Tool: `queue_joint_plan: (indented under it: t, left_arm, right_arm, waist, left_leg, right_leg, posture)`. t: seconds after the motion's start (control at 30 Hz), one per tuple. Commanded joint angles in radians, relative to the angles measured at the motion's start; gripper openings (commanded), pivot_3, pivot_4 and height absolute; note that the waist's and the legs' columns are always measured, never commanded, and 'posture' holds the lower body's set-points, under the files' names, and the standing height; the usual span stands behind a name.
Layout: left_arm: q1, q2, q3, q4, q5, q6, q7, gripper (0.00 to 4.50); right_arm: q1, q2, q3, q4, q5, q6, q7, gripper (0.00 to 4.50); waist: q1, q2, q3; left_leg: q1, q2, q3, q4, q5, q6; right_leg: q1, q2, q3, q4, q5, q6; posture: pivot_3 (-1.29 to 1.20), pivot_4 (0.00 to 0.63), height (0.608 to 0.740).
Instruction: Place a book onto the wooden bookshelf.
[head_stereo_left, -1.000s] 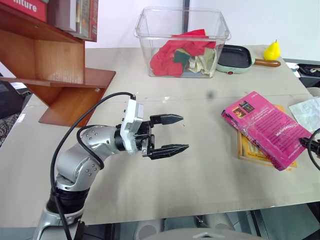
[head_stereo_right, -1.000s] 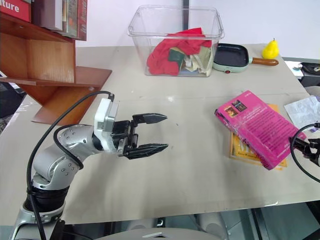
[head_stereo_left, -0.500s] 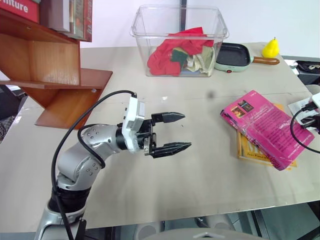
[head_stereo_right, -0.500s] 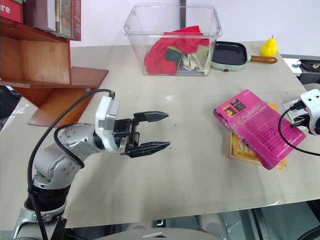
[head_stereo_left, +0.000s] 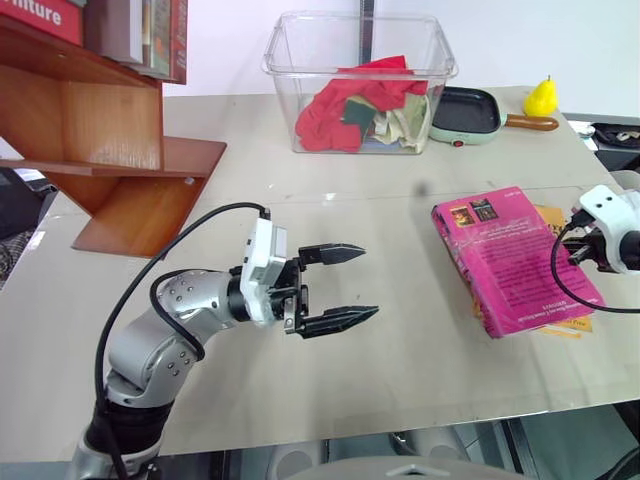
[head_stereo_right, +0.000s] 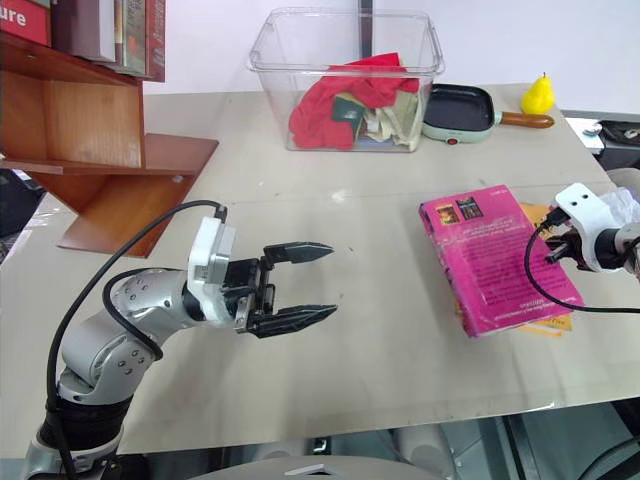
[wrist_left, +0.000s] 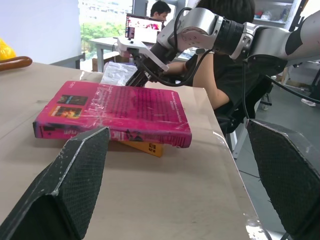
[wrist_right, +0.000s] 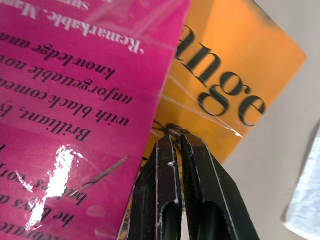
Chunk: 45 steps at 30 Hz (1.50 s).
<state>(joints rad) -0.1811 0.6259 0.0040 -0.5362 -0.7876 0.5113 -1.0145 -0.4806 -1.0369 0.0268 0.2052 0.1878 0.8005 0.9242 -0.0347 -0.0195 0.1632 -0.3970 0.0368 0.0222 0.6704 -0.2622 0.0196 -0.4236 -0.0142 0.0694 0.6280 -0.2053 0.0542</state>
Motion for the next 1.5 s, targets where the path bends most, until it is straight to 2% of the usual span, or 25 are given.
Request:
queue_joint_plan:
  t: [0.03, 0.13, 0.23, 0.4, 0.47, 0.53, 0.57, 0.63, 0.67, 0.77, 0.83, 0.97, 1.1, 1.2, 1.37, 1.5]
  left_arm:
    - [-0.004, 0.009, 0.022, -0.015, -0.011, -0.014, -0.007, 4.50]
    - [-0.013, 0.016, 0.009, -0.017, -0.002, 0.022, 0.027, 4.50]
    - [-0.014, 0.039, -0.014, -0.005, 0.032, 0.064, 0.065, 4.50]
    - [-0.063, 0.042, -0.065, 0.047, 0.070, 0.184, 0.156, 4.50]
    - [-0.106, 0.019, -0.090, 0.095, 0.058, 0.251, 0.181, 4.50]
    - [-0.177, -0.032, -0.124, 0.176, 0.031, 0.343, 0.207, 4.50]
    - [-0.206, -0.057, -0.132, 0.213, 0.022, 0.373, 0.209, 4.50]
    - [-0.286, -0.160, -0.133, 0.331, -0.025, 0.476, 0.249, 4.50]
    - [-0.326, -0.213, -0.128, 0.388, -0.042, 0.528, 0.274, 4.50]
    - [-0.450, -0.374, -0.087, 0.586, -0.083, 0.696, 0.364, 4.50]
    - [-0.524, -0.480, -0.032, 0.730, -0.088, 0.769, 0.441, 4.50]
    - [-0.614, -0.634, 0.063, 0.914, -0.079, 0.787, 0.540, 4.50]
    - [-0.678, -0.761, 0.145, 1.070, -0.055, 0.750, 0.637, 4.50]
    - [-0.704, -0.817, 0.134, 1.143, 0.002, 0.669, 0.652, 4.50]
    - [-0.747, -0.882, 0.124, 1.262, 0.051, 0.528, 0.623, 4.50]
    - [-0.780, -0.923, 0.105, 1.373, 0.083, 0.400, 0.565, 4.50]
  right_arm:
    - [0.026, 0.001, -0.038, -0.051, 0.010, 0.010, -0.011, 0.05]
    - [0.060, 0.000, -0.080, -0.062, 0.001, -0.008, -0.051, 0.05]
    - [0.123, -0.009, -0.178, -0.109, 0.007, -0.062, -0.089, 0.05]
    - [0.352, 0.002, -0.455, -0.308, 0.080, -0.172, -0.041, 0.05]
    - [0.467, 0.045, -0.592, -0.461, 0.144, -0.155, -0.004, 0.56]
    - [0.605, 0.135, -0.736, -0.657, 0.246, -0.126, 0.030, 1.24]
    - [0.641, 0.164, -0.772, -0.716, 0.280, -0.117, 0.031, 1.75]
    - [0.711, 0.235, -0.838, -0.849, 0.366, -0.081, 0.009, 2.56]
    - [0.738, 0.262, -0.860, -0.905, 0.403, -0.069, -0.005, 3.14]
    - [0.824, 0.351, -0.903, -1.058, 0.493, -0.060, -0.058, 4.32]
    - [0.893, 0.396, -0.914, -1.137, 0.525, -0.065, -0.088, 4.32]
    - [1.016, 0.459, -0.963, -1.233, 0.641, -0.087, -0.135, 4.32]
    - [1.187, 0.480, -1.005, -1.252, 0.727, -0.227, -0.149, 4.32]
    - [1.320, 0.497, -1.011, -1.252, 0.786, -0.336, -0.172, 4.32]
    - [1.497, 0.520, -0.941, -1.252, 0.747, -0.509, -0.214, 4.32]
    - [1.578, 0.501, -0.869, -1.252, 0.709, -0.603, -0.272, 4.32]
  waist:
    - [0.000, 0.000, 0.000]
    - [0.001, 0.000, 0.000]
    - [0.008, 0.000, 0.000]
    - [0.024, 0.000, 0.000]
    - [0.029, 0.000, 0.000]
    - [0.036, 0.000, -0.001]
    - [0.036, -0.001, -0.001]
    - [0.035, 0.000, -0.001]
    - [0.034, -0.001, -0.001]
    - [0.031, -0.001, -0.001]
    - [0.030, -0.001, -0.001]
    - [0.019, -0.001, -0.001]
    - [0.023, -0.001, -0.001]
    - [0.020, -0.003, -0.001]
    - [0.021, -0.005, -0.002]
    - [0.021, -0.008, -0.004]
  left_leg:
    - [0.000, 0.000, 0.000, 0.000, 0.000, 0.000]
    - [0.000, 0.000, 0.000, 0.000, 0.000, 0.000]
    - [-0.001, 0.000, 0.000, 0.000, 0.000, 0.000]
    - [-0.001, 0.000, -0.001, -0.001, 0.000, 0.000]
    - [-0.001, 0.000, -0.001, -0.001, 0.000, 0.000]
    - [-0.001, 0.000, -0.002, -0.001, 0.000, 0.000]
    - [0.000, 0.000, -0.004, 0.000, 0.000, 0.000]
    - [0.000, 0.000, -0.004, 0.000, 0.000, 0.000]
    - [0.000, 0.000, -0.004, 0.001, 0.000, 0.000]
    - [0.000, 0.000, -0.005, 0.005, 0.000, 0.000]
    - [0.001, 0.000, -0.006, 0.006, 0.000, 0.000]
    - [0.001, -0.001, -0.006, 0.006, 0.000, 0.000]
    - [0.000, -0.001, -0.007, 0.004, 0.000, 0.000]
    - [0.000, -0.002, -0.006, 0.004, 0.000, 0.000]
    - [0.001, -0.001, -0.006, 0.003, 0.000, 0.000]
    - [0.001, -0.003, -0.006, 0.004, 0.000, 0.000]
  right_leg:
    - [0.000, 0.000, 0.000, 0.000, 0.000, 0.000]
    - [0.000, 0.000, 0.000, 0.000, 0.000, 0.000]
    - [0.000, 0.000, 0.000, 0.000, 0.000, 0.000]
    - [0.000, 0.000, 0.000, 0.000, 0.002, 0.003]
    - [0.000, 0.000, 0.000, 0.000, 0.001, 0.005]
    - [0.001, 0.000, -0.002, 0.000, 0.000, 0.007]
    - [0.002, 0.001, -0.003, 0.000, 0.000, 0.007]
    - [0.002, 0.001, -0.004, 0.000, 0.000, 0.008]
    - [0.002, 0.001, -0.004, 0.000, 0.000, 0.008]
    - [0.005, 0.001, -0.003, 0.000, 0.000, 0.008]
    - [0.007, 0.001, -0.003, 0.000, -0.001, 0.006]
    - [0.007, 0.001, -0.003, 0.000, -0.002, 0.005]
    - [0.006, 0.002, -0.003, -0.001, -0.002, 0.005]
    - [0.006, 0.001, -0.003, -0.001, -0.002, 0.005]
    - [0.006, 0.000, -0.003, -0.002, -0.002, 0.005]
    - [0.006, -0.002, -0.003, -0.002, -0.002, 0.005]
  posture:
    - [0.00, 0.150, 0.740]
    - [0.00, 0.150, 0.740]
    - [0.00, 0.150, 0.740]
    - [0.00, 0.150, 0.740]
    - [0.00, 0.150, 0.740]
    - [0.00, 0.150, 0.740]
    - [0.00, 0.150, 0.740]
    - [0.00, 0.150, 0.740]
    - [0.00, 0.150, 0.740]
    - [0.00, 0.150, 0.740]
    - [0.00, 0.150, 0.740]
    - [0.00, 0.150, 0.740]
    - [0.00, 0.150, 0.740]
    - [0.00, 0.150, 0.740]
    - [0.00, 0.150, 0.740]
    - [0.00, 0.150, 0.740]
